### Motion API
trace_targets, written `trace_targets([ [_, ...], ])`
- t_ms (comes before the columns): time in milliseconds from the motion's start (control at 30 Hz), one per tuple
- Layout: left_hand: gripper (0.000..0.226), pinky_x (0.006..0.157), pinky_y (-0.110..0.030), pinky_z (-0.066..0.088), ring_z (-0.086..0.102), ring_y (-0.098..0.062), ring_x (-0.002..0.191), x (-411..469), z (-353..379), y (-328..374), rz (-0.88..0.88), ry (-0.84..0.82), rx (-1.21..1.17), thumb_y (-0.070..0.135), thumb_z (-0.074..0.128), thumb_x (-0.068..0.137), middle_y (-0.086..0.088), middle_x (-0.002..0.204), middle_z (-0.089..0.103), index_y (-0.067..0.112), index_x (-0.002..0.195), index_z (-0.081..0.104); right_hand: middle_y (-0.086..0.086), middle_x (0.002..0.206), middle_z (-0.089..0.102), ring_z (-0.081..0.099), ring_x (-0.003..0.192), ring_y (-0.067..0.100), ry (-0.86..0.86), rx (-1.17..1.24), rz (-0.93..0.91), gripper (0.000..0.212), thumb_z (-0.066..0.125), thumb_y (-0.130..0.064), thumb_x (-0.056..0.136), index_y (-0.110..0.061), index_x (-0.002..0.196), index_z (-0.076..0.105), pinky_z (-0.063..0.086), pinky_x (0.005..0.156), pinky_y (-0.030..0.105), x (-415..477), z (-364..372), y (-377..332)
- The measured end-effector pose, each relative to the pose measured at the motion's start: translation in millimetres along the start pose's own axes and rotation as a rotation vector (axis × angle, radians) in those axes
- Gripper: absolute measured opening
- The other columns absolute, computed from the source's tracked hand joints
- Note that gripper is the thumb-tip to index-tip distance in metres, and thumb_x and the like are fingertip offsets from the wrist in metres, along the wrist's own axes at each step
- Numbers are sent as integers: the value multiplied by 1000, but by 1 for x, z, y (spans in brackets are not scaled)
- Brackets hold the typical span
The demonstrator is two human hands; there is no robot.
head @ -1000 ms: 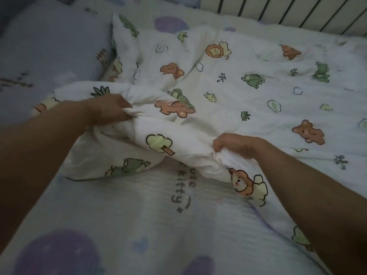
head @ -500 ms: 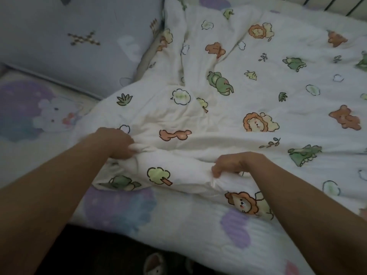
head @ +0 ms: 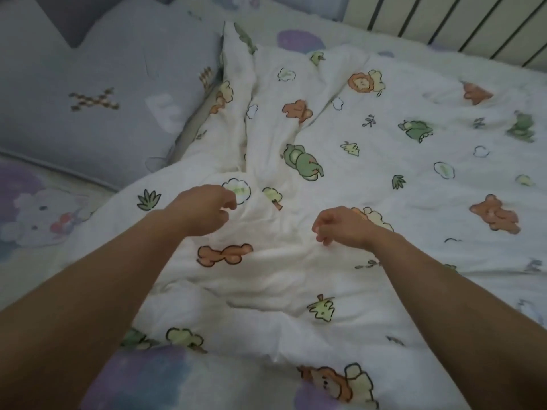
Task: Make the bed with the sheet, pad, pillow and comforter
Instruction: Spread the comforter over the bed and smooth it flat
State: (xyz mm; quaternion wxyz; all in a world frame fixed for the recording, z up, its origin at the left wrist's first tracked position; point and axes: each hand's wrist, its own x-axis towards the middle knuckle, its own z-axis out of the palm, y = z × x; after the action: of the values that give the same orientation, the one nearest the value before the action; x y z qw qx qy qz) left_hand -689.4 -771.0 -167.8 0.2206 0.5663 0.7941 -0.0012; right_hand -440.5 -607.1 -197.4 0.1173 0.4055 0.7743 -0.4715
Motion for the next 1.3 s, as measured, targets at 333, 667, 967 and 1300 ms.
trace_targets([
  [333, 36, 94, -37, 46, 55, -22, 112, 104, -39, 42, -131, 128, -56, 16, 51, 89, -2, 123, 60, 19, 124, 58, 8, 87, 71, 70, 78, 22, 193, 35, -10, 12, 59, -12, 86, -10, 95, 66, 48, 65, 26, 50, -124, 35],
  [667, 43, 101, -35, 41, 51, -28, 121, 203, -66, 8, -294, 189, -95, 19, 49, 92, -9, 134, 54, 14, 134, 50, 14, 89, 71, 66, 70, 24, 298, 87, 35, 14, 55, -8, 86, -5, 96, 64, 44, 54, 16, 126, -175, 28],
  [967, 64, 107, -44, 31, 37, -38, 131, 325, -49, -49, -338, 136, -120, 29, 52, 92, -23, 138, 41, 6, 145, 26, 11, 99, 62, 54, 68, 16, 355, 25, 31, 28, 55, -14, 90, -18, 117, 58, 41, 52, 17, 253, -183, 4],
  [1300, 113, 79, -40, 49, 61, -35, 96, 421, -6, -104, -361, 89, -77, 30, 66, 85, -24, 119, 57, 20, 145, -29, 7, 93, 58, 59, 81, 27, 319, -311, 45, 99, 66, -23, 79, -49, 147, -2, 52, 78, 39, 394, -165, -1],
])
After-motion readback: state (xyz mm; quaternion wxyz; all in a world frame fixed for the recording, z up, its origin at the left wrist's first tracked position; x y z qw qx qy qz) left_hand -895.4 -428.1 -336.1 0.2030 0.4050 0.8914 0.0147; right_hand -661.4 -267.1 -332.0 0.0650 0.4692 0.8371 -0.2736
